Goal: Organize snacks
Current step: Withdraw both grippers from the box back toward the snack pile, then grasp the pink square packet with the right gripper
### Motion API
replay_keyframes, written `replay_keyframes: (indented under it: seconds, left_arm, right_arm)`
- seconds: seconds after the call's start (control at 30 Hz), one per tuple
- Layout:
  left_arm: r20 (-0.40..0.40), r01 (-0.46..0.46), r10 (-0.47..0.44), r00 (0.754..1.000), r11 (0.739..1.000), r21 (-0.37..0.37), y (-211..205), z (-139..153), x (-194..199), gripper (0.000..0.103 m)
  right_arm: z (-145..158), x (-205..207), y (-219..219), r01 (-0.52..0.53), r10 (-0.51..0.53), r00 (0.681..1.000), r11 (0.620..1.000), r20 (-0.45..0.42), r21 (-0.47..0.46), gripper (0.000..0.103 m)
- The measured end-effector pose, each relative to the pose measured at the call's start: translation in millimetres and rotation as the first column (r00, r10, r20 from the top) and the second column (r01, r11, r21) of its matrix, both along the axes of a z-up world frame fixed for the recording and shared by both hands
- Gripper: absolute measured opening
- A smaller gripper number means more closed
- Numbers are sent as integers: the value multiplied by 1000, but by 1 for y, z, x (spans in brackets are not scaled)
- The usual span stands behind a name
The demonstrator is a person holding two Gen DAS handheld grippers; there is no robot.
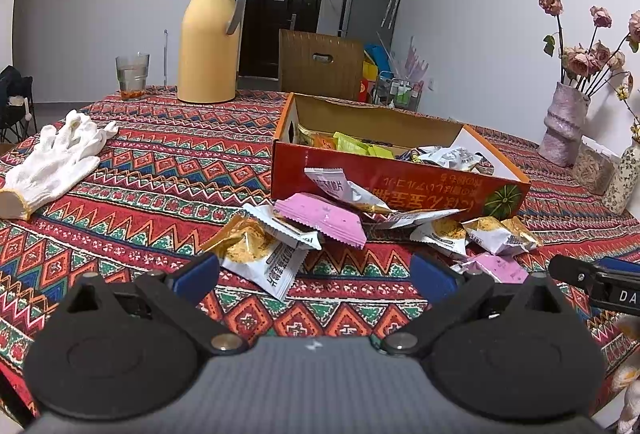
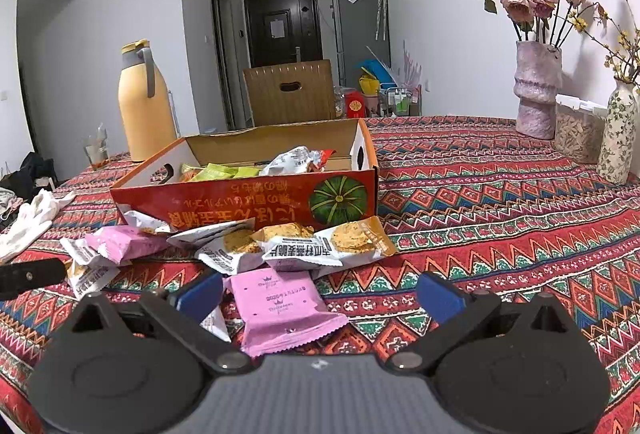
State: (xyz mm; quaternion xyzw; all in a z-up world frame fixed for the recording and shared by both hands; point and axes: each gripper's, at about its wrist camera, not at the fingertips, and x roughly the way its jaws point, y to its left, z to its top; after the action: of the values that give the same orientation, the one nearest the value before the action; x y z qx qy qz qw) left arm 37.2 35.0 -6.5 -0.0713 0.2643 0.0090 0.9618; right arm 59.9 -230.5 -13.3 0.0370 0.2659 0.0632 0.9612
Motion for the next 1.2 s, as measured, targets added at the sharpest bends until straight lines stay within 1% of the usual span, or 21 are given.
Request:
replay_keyframes:
  seconds: [0.2,0.43,0.63,0.7,0.77,0.83,0.9,0.97,1.03,1.13,1.2]
  left_arm:
    - [-12,4,-4,1000,1000,-3,-1,-3,2,103]
    - [-20,8,-8,1000,1000,-5,-1,-5,4,103]
    - [-26,9,-9,1000,1000,-9,-1,-6,4,103]
    - [-27,10,-11,1000,1000,-10,-1,-7,4,103]
    - [-28,10,-11,1000,1000,-11,0,-7,5,103]
    - [-30,10,-11,999,1000,-12,-1,-7,5,103]
    - [-32,11,-11,999,1000,-13,0,-8,5,103]
    - [-36,12,-12,999,1000,-15,-1,-9,6,103]
    - [-39,13,-14,999,1000,-17,-1,-10,7,103]
    - [-41,18,-19,999,1000,-16,-3,-11,6,103]
    - [-43,22,-23,999,1000,-17,-3,-11,7,103]
  right_arm:
    - [-8,9,4,-17,17,999,1000,-28,-13,103]
    - [-26,36,14,-54,47,993,996,-104,-69,103]
    - [-34,55,23,-100,86,985,991,-149,-90,103]
    - [-36,61,25,-110,92,981,989,-170,-97,101]
    - [-39,65,27,-127,109,977,988,-182,-92,94]
    - [-41,67,29,-143,123,974,985,-191,-98,90]
    - [-41,66,31,-162,142,973,981,-181,-102,85]
    - [-39,65,32,-190,172,970,977,-173,-93,68]
    - [-38,62,34,-202,185,969,975,-163,-93,60]
    - [-38,56,35,-195,181,972,977,-147,-90,60]
    - [-36,47,34,-186,176,977,979,-121,-79,60]
